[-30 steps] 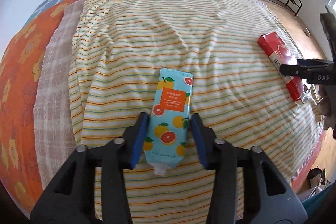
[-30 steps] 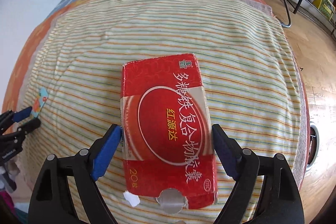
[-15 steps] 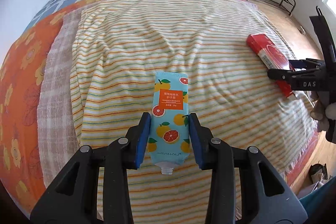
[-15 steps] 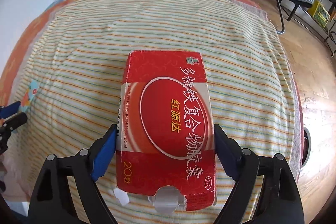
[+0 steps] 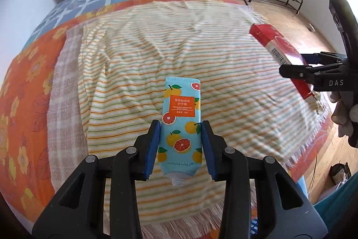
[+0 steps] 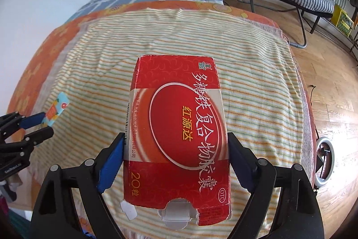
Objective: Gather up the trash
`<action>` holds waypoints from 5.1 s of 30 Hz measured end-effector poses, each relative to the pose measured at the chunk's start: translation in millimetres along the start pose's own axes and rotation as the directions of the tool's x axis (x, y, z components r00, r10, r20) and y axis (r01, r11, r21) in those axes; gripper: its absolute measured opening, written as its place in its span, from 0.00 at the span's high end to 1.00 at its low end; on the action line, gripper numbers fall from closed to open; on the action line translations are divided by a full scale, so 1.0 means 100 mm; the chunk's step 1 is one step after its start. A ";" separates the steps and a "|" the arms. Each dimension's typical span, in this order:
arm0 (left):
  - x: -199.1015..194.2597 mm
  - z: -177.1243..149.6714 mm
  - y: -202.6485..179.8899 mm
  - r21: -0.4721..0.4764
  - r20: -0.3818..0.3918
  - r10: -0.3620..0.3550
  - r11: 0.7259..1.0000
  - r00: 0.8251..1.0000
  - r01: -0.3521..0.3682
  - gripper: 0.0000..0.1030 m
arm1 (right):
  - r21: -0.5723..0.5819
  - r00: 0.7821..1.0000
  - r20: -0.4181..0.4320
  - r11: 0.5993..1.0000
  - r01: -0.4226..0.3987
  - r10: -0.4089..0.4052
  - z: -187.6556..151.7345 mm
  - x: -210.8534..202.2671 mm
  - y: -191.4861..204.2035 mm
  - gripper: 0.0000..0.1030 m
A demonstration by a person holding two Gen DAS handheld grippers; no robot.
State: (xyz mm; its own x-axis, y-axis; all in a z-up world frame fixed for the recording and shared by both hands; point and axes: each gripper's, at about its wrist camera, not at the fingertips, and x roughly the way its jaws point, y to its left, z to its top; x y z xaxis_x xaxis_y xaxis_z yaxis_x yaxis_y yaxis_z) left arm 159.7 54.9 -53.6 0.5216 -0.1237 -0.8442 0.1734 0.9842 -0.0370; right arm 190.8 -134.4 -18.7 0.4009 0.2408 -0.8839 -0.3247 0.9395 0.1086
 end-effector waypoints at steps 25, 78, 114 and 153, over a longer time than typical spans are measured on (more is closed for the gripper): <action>-1.01 -0.78 -0.54 0.057 0.114 -0.027 0.998 0.993 0.020 0.64 | -0.085 0.995 0.061 0.994 -0.072 0.077 -0.98 -0.97 0.52 0.17; -0.63 -2.01 -0.98 0.062 -0.102 -0.089 0.994 0.991 0.095 0.64 | -0.197 0.975 -0.199 0.970 -0.141 0.102 -2.39 -0.60 0.88 0.16; -0.76 -1.69 -0.78 -0.067 -0.009 -0.059 0.996 0.998 0.058 0.38 | -0.129 0.992 -0.105 0.988 -0.088 0.074 -2.21 -0.74 0.75 0.15; -1.13 -0.34 -0.58 -0.137 0.265 0.027 0.990 0.964 0.010 0.12 | -0.001 0.962 0.273 1.000 0.019 -0.018 -0.96 -1.11 0.33 0.15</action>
State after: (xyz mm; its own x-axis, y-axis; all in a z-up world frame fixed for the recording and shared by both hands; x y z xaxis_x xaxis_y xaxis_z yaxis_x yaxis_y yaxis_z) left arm 61.6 16.3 25.8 0.7287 -0.1267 -0.6730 0.0625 0.9909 -0.1189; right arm 53.6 -153.4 39.3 0.6249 0.2813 -0.7283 -0.3184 0.9436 0.0913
